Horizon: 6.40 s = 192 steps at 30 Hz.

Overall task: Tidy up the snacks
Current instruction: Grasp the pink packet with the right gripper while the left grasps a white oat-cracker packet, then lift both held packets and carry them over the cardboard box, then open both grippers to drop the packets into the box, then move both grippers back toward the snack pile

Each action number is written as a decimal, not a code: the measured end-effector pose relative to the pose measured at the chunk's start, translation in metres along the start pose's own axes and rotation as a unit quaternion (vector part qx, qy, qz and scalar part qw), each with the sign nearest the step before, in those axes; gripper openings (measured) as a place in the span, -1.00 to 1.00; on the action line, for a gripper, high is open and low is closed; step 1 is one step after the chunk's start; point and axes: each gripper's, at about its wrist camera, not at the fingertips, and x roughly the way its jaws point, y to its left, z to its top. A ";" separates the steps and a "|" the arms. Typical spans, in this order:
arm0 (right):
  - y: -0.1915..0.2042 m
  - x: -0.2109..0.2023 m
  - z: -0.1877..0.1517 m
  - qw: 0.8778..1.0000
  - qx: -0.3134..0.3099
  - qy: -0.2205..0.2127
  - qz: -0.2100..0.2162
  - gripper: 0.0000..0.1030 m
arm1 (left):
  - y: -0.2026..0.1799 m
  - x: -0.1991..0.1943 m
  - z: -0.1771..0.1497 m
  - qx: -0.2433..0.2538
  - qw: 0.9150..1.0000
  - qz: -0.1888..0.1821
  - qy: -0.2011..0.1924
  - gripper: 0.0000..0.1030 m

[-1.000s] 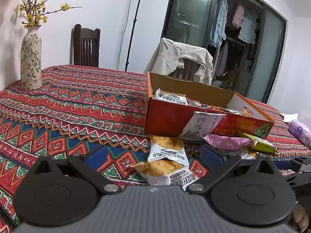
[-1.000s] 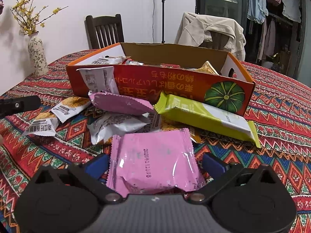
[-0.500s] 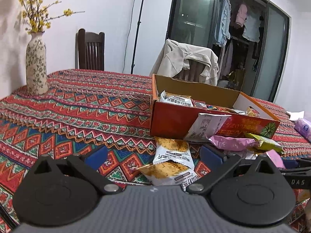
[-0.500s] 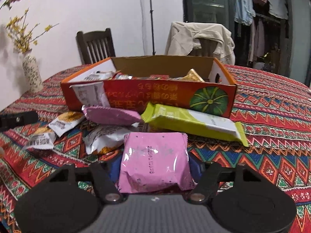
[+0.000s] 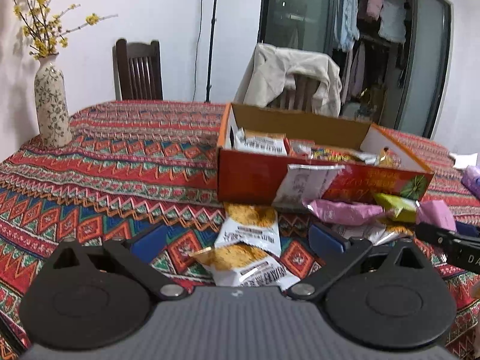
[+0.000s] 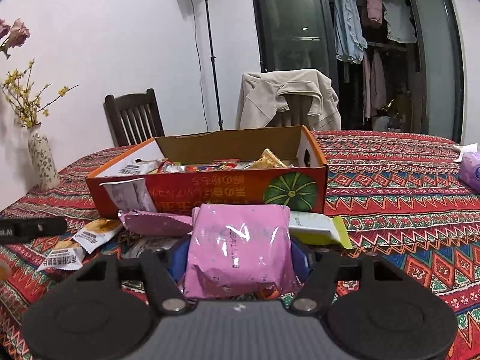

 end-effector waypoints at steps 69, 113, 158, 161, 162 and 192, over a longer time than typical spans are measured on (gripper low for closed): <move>-0.002 -0.013 0.043 0.999 -0.021 -0.044 -0.005 0.30 | -0.006 -0.041 0.037 0.016 0.996 -0.039 -0.080 0.07; -0.023 0.129 0.099 0.998 0.024 -0.042 -0.028 1.00 | -0.035 0.100 0.110 -0.037 0.992 -0.027 -0.118 1.00; 0.007 0.011 0.057 0.998 -0.050 0.012 -0.024 1.00 | 0.005 -0.002 0.049 0.008 0.996 -0.025 -0.082 1.00; 0.005 0.009 0.043 0.998 -0.052 0.026 -0.024 1.00 | 0.010 0.001 0.036 0.005 0.997 -0.025 -0.076 1.00; 0.005 0.009 0.038 0.998 -0.051 0.032 -0.024 1.00 | 0.011 0.003 0.033 0.001 0.997 -0.025 -0.073 1.00; 0.015 0.061 0.029 0.985 -0.116 0.091 -0.084 0.95 | 0.036 0.021 0.017 -0.052 0.996 -0.032 -0.060 1.00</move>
